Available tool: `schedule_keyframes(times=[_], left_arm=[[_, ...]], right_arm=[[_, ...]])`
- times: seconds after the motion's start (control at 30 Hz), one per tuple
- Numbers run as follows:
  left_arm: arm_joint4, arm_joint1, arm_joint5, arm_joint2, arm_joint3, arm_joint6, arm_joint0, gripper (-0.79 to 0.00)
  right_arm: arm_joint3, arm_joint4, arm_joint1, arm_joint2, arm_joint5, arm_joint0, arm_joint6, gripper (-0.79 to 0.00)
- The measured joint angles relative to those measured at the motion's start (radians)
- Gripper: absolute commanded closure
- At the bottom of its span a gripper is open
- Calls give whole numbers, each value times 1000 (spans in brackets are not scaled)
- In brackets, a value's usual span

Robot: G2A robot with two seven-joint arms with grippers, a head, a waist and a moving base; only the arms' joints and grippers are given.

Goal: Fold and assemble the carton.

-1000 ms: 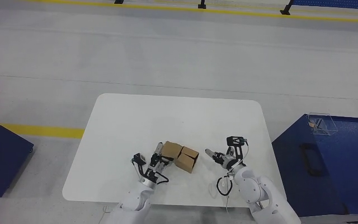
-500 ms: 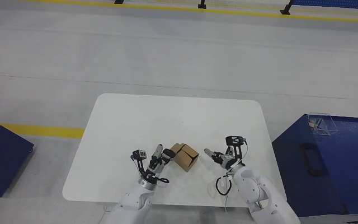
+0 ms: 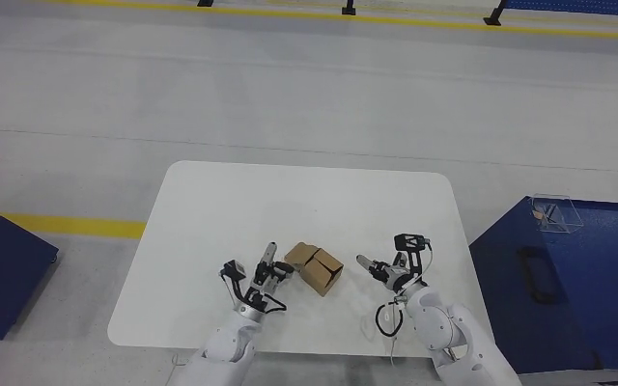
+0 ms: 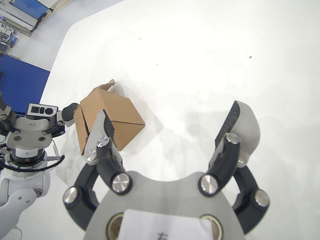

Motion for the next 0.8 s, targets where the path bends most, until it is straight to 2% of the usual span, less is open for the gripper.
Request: schedule_keyframes(times=[0.27,0.53,0.8], left_arm=[[-33,-21,90,34,55,37,-40,-785],[-90,-50,65,62,171,29,-115,-785],[-176,-85,9,80,317,-41,-203,-785]], right_arm=[[-13,-13,-1,8,3,-2,12,-785],[-16,-34,-2,6,9,-9,20,-785],[-16,-34,-3,6,9,-9,21,-785]])
